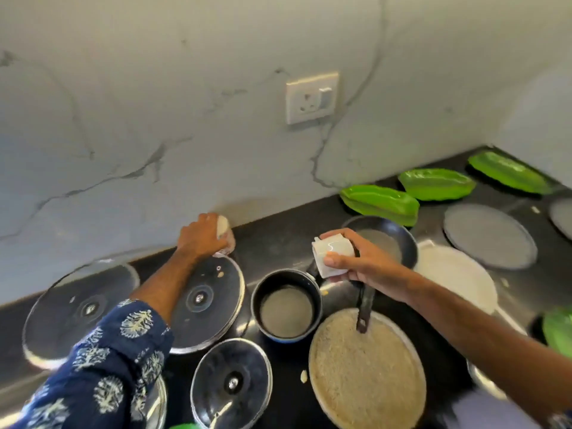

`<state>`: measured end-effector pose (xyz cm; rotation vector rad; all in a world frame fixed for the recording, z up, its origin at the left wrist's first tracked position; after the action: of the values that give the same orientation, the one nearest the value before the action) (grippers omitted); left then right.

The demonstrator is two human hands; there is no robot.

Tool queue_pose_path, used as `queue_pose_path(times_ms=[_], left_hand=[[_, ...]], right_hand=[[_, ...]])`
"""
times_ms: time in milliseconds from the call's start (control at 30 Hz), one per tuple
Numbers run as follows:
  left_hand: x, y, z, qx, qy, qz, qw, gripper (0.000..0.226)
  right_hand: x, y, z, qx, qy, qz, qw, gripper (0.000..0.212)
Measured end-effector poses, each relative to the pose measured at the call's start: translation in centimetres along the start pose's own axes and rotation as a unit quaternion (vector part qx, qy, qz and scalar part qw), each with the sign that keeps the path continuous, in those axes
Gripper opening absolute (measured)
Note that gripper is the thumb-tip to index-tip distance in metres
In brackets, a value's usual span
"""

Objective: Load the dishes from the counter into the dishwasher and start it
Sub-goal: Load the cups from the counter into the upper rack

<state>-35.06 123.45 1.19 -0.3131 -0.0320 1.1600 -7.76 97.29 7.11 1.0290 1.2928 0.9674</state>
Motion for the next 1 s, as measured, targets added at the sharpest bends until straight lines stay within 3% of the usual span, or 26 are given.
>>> queue_pose_path(times_ms=[167, 333, 433, 567, 667, 733, 1000], left_hand=[[2.2, 0.8, -0.3, -0.002, 0.003, -0.013, 1.000, 0.076], [0.8, -2.0, 0.3, 0.016, -0.043, -0.119, 0.992, 0.073], [-1.4, -5.1, 0.5, -0.097, -0.072, -0.180, 0.976, 0.076], [-5.7, -9.4, 1.4, -0.342, -0.083, -0.233, 0.907, 0.071], [-10.4, -13.9, 0.7, -0.525, 0.024, -0.226, 0.820, 0.060], [-13.9, -17.8, -1.0, -0.574, 0.109, -0.230, 0.778, 0.053], [-34.0, -36.6, -14.1, -0.523, 0.406, -0.281, 0.694, 0.036]], right_hand=[[-6.2, -2.8, -1.6, 0.028, -0.097, -0.041, 0.994, 0.050], [-9.9, -4.4, -3.7, 0.056, -0.159, -0.043, 0.985, 0.049], [-12.4, -5.3, -3.8, 0.089, -0.189, -0.034, 0.977, 0.049], [-17.5, -6.8, -2.9, 0.121, -0.232, -0.004, 0.965, 0.054], [-23.0, -8.5, -2.0, 0.160, -0.283, 0.013, 0.946, 0.060], [-26.8, -10.0, -1.5, 0.197, -0.306, 0.018, 0.931, 0.059], [-46.8, -18.4, -1.9, 0.330, -0.437, 0.027, 0.837, 0.053]])
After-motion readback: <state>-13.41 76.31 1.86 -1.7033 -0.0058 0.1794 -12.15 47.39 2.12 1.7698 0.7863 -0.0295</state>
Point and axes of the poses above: each hand's wrist, its own x-axis towards the middle knuckle, its own z-axis out of the back of the hand, y = z × x, the point moved 3 cm from there along x, towards the middle knuckle, and after that the axes turned 6 degrees about -x, right-handed, at the moved point
